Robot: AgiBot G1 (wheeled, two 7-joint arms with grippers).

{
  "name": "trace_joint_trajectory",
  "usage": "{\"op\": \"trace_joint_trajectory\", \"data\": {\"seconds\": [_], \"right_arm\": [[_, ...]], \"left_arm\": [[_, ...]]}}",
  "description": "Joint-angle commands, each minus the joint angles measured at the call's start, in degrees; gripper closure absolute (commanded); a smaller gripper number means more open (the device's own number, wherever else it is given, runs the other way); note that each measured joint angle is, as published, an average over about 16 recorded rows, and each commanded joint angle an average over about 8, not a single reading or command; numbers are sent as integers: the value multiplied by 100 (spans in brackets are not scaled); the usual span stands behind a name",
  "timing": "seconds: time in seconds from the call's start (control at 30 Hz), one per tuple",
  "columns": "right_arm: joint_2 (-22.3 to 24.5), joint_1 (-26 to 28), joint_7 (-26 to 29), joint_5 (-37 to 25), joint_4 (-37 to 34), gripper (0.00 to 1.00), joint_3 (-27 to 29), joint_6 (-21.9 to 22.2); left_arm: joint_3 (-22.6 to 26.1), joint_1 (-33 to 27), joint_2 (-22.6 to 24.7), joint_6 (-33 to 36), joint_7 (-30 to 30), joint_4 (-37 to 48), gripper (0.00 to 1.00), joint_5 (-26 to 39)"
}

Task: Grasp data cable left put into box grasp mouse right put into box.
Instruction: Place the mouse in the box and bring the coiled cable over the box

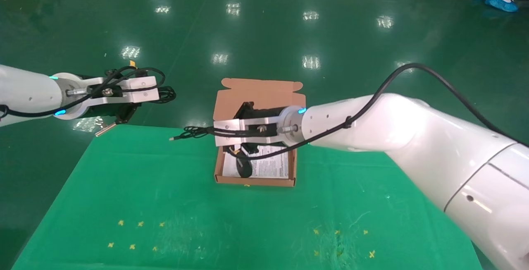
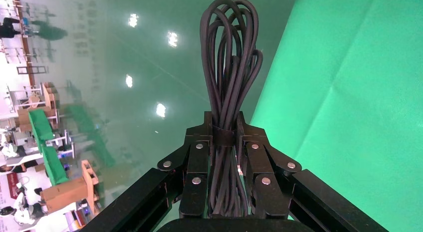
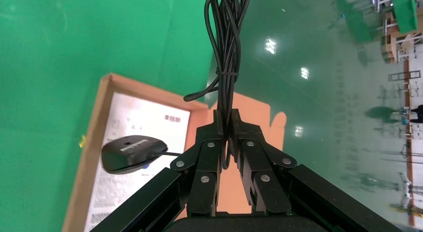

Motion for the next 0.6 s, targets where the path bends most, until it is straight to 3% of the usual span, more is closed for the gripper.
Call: {"op": "trace_joint_trajectory", "data": {"seconds": [0.03, 0.6], "right_arm": [[-1, -27, 31, 159, 38, 100, -129, 78], [13, -331, 1212, 978, -977, 100, -748, 516]], "left_arm": [[0, 1, 0, 1, -2, -2, 100, 1], [0, 1, -1, 1, -3, -4, 100, 2]]}}
